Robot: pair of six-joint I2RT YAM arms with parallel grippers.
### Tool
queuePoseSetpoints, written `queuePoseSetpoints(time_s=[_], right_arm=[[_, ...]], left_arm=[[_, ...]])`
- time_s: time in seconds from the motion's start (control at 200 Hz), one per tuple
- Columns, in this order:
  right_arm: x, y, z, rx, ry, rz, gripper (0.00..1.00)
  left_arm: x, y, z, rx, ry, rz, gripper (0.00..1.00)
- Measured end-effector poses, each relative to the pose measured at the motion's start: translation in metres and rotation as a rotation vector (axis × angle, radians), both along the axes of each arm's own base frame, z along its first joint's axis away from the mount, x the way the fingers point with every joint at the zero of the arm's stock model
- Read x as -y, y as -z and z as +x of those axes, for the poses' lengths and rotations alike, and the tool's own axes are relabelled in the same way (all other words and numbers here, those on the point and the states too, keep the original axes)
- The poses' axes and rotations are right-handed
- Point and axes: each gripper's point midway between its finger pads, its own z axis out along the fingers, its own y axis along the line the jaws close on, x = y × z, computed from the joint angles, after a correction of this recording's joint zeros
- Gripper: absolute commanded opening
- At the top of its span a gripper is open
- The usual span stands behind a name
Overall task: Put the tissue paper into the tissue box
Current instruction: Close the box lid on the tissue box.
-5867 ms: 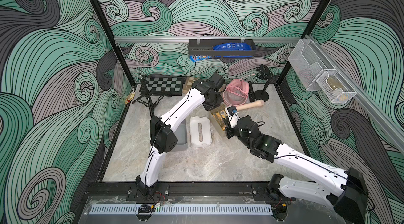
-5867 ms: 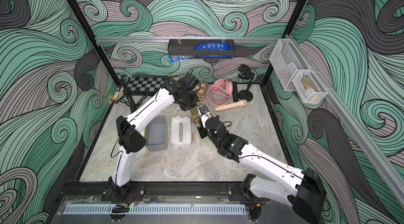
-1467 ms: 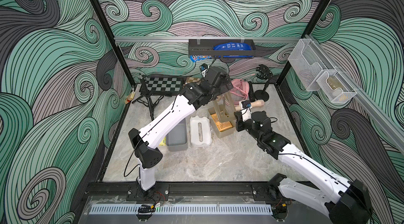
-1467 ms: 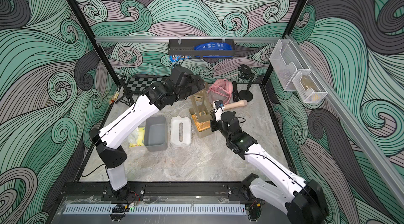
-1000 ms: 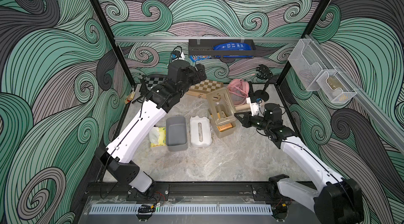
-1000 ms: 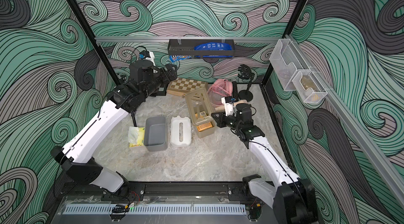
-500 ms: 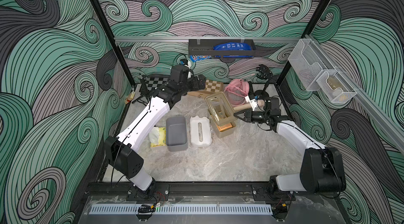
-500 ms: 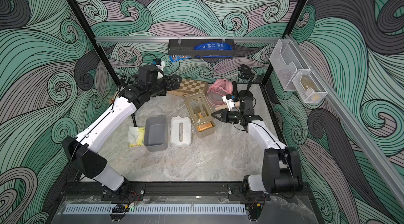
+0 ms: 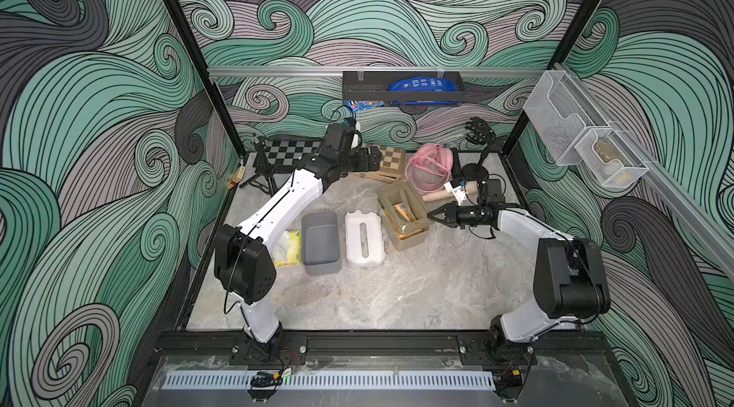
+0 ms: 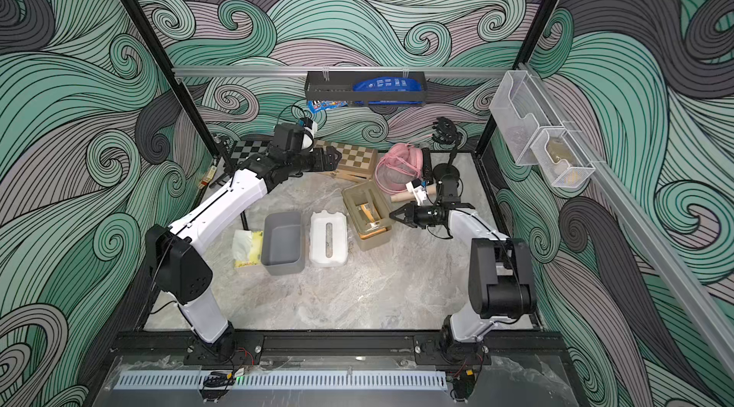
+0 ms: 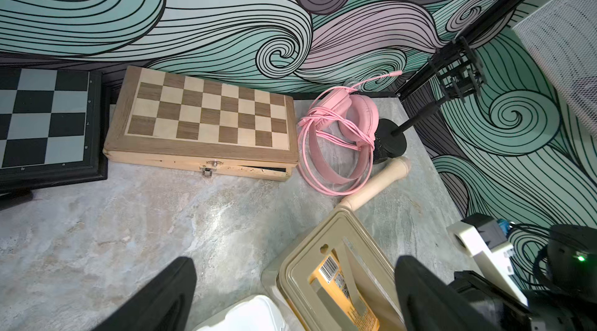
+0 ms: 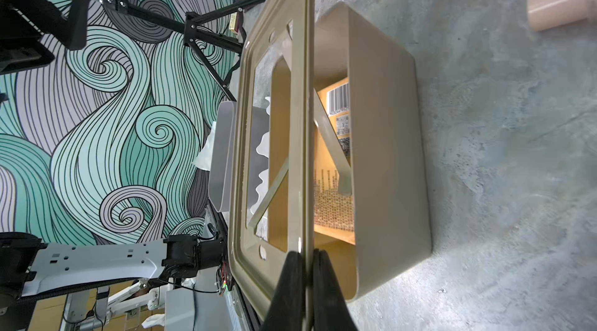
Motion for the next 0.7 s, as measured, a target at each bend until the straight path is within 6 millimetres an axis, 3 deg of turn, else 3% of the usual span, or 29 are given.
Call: queuePoseSetpoints(time_s=[0.185,0.43,0.7], right_arm=[[-0.004,0.012,-0.020,-0.030,0.000,-0.053,0.00],[-0.028,0.016,-0.057,-0.058,0.004,-0.121,0.00],[-0.024,0.017,-0.058,-0.090,0.146,-0.116,0.00]], left_arm=[[0.003,0.000,-0.001,0.002,0.022,0.000,0.99],[0.007,0.000,-0.003,0.001,0.047,-0.010,0.99],[0.009,0.009,-0.006,-0.010,0.071,-0.003,0.99]])
